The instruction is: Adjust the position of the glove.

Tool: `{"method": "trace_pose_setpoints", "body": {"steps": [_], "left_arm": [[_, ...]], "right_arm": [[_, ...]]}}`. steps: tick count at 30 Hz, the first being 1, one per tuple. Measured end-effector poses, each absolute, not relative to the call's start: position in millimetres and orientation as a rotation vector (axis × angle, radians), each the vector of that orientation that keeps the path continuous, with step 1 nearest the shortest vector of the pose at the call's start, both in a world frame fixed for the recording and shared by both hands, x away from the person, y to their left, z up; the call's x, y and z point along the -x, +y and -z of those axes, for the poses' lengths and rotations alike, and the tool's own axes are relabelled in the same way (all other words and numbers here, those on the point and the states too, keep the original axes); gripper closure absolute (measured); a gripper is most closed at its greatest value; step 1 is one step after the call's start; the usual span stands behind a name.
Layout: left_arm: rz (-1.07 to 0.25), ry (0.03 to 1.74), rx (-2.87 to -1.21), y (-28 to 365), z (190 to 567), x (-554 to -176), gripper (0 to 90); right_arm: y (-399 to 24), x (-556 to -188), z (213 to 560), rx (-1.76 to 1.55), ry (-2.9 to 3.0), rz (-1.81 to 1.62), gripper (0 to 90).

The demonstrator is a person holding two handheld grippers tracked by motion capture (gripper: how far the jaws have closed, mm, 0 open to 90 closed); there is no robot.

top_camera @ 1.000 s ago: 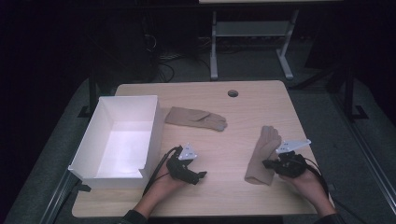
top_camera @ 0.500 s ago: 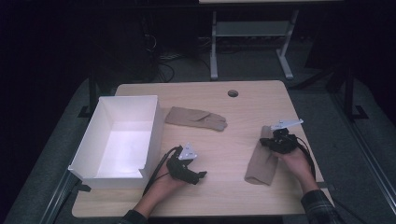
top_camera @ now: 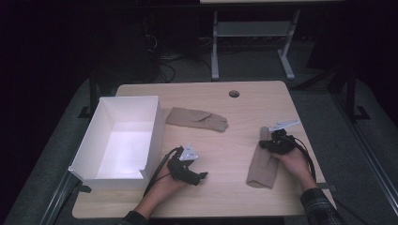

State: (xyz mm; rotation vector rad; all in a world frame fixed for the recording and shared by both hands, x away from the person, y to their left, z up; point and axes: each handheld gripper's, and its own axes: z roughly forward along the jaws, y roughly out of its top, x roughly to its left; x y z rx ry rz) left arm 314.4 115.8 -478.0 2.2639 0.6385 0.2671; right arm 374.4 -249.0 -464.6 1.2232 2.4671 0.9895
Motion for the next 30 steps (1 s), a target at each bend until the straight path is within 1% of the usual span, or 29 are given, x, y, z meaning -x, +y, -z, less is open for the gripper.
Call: {"method": "trace_pose_setpoints", "body": {"steps": [11,14,18,20,23,24,27,30], "left_arm": [[-0.266,0.641,-2.263,115.7,478.0,-314.2,13.0],[-0.265,0.641,-2.263,115.7,478.0,-314.3,13.0],[-0.267,0.633,-2.266,115.7,478.1,-315.8,13.0],[-0.264,0.636,-2.263,115.4,478.3,-316.3,13.0],[-0.264,0.637,-2.264,115.3,478.2,-316.0,13.0],[-0.264,0.637,-2.263,115.3,478.3,-316.1,13.0],[-0.265,0.637,-2.262,115.3,478.3,-316.2,13.1],[-0.268,0.635,-2.263,115.4,478.2,-316.6,13.2]], "right_arm": [[-220.7,-354.2,463.6,-1.069,2.576,-1.006,90.0],[-220.5,-353.9,464.0,-1.064,2.570,-1.006,89.8],[-228.0,-349.3,454.0,-1.102,2.514,-1.088,75.8],[-237.1,-343.3,446.3,-1.133,2.470,-1.118,70.5],[-251.4,-334.8,440.4,-1.149,2.405,-1.120,59.0],[-255.5,-332.7,439.3,-1.150,2.387,-1.111,53.9],[-267.4,-324.5,442.0,-1.195,2.343,-1.088,43.1],[-281.5,-317.7,449.1,-1.221,2.307,-1.071,35.2]]}}
